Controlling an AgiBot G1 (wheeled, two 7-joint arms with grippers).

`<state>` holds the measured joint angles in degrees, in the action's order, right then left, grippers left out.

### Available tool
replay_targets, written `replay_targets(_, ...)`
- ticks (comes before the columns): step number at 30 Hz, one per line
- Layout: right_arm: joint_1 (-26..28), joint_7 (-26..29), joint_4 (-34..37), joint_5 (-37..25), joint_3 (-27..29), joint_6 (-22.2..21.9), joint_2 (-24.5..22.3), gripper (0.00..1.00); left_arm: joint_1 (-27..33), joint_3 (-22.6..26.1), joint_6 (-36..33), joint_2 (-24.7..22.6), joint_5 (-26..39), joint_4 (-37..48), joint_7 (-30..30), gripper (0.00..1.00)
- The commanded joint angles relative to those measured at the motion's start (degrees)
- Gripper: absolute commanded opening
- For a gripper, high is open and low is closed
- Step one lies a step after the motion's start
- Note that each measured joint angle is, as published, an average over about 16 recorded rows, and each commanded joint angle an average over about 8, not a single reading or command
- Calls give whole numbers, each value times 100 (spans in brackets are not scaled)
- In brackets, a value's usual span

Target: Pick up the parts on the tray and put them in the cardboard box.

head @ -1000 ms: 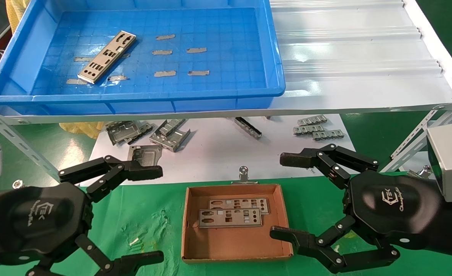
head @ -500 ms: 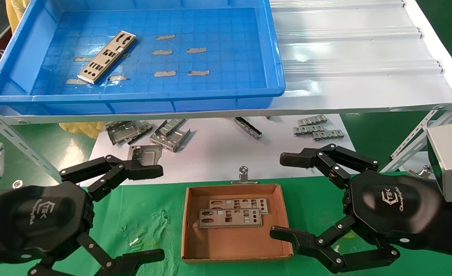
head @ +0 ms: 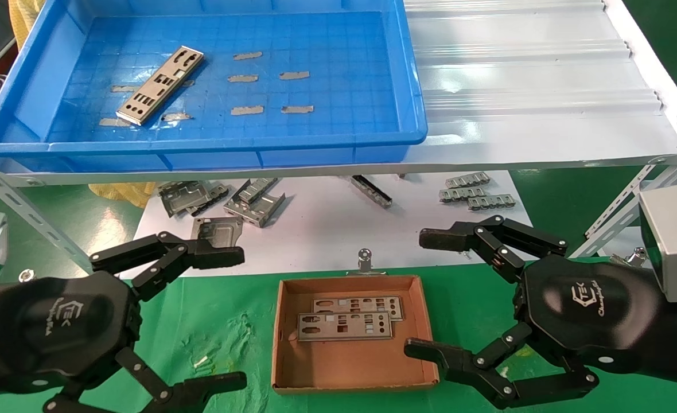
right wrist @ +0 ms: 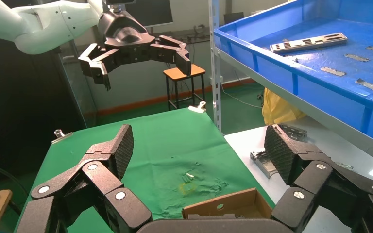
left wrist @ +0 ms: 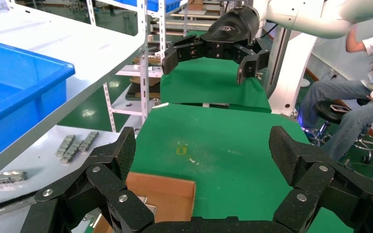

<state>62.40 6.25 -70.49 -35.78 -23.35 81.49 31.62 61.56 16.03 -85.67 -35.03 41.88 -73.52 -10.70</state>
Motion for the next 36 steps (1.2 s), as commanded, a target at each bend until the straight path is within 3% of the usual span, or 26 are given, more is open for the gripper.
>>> replay_targets(1,0,0,0,0,0,0,0,100,1,1,0,-1,1,1,1,100)
replay_targets(36,0,0,0,0,0,0,0,100,4,4,0,-4,2,7,1,100)
